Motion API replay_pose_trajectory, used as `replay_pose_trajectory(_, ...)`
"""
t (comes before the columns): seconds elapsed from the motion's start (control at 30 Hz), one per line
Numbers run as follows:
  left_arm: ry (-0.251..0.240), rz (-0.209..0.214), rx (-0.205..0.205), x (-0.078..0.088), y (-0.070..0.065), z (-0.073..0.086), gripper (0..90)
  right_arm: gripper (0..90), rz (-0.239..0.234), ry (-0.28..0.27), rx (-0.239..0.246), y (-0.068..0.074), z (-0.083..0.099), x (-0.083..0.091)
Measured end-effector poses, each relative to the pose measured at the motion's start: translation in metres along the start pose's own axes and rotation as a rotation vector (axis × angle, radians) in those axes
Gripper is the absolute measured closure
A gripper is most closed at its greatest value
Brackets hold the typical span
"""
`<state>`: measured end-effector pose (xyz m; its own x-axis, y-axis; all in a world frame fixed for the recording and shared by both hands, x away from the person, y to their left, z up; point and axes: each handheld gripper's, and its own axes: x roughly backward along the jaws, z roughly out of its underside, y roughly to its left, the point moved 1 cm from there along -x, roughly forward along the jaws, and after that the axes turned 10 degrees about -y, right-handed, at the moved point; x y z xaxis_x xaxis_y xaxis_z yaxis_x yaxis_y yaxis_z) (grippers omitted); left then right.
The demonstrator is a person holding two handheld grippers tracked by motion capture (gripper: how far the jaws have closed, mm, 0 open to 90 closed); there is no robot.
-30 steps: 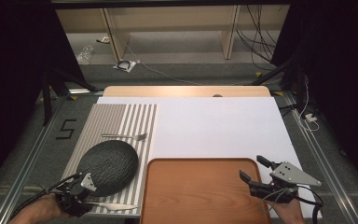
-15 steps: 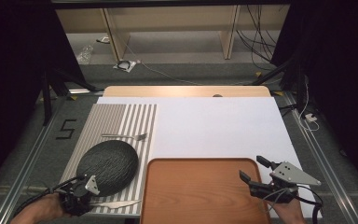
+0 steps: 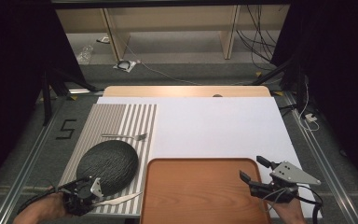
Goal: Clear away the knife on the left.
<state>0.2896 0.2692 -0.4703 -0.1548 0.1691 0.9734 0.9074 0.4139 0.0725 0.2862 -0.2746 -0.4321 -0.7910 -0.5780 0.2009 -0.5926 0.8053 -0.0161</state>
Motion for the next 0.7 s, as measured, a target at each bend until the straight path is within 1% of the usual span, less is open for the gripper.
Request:
replay_pose_trajectory(0.1,-0.005,0.000,0.000,0.0000,-0.0001,0.0005,75.7,21.7,0.004,0.004,0.002,-0.0012,0.0006,-0.0002)
replay_pose_trajectory(0.2,-0.008,0.002,-0.001,0.0001,-0.0004,0.0009,76.5,21.7,0.006,-0.006,-0.007,-0.0026,0.0014,-0.0006)
replay_pose_trajectory(0.3,0.000,-0.001,-0.009,0.0000,-0.0012,0.0000,77.9,21.7,0.001,-0.003,-0.004,-0.0014,0.0010,-0.0009)
replay_pose_trajectory(0.37,0.004,-0.004,-0.005,-0.0002,-0.0016,-0.0007,78.0,21.8,0.000,-0.005,-0.005,-0.0004,0.0012,-0.0017)
replay_pose_trajectory(0.43,0.007,-0.006,-0.006,-0.0001,-0.0018,-0.0011,78.4,21.8,0.001,0.005,0.000,-0.0005,0.0010,-0.0009)
replay_pose_trajectory(0.5,0.009,-0.011,-0.007,-0.0001,-0.0026,-0.0014,78.7,21.8,0.001,-0.006,-0.004,-0.0010,0.0012,-0.0014)
replay_pose_trajectory(0.57,0.013,-0.012,-0.010,0.0002,-0.0027,-0.0018,79.0,21.9,0.001,-0.001,-0.004,-0.0012,0.0012,-0.0010)
replay_pose_trajectory(0.7,0.016,-0.012,0.001,0.0005,-0.0030,-0.0023,79.2,21.9,0.000,0.001,-0.002,-0.0007,0.0011,-0.0010)
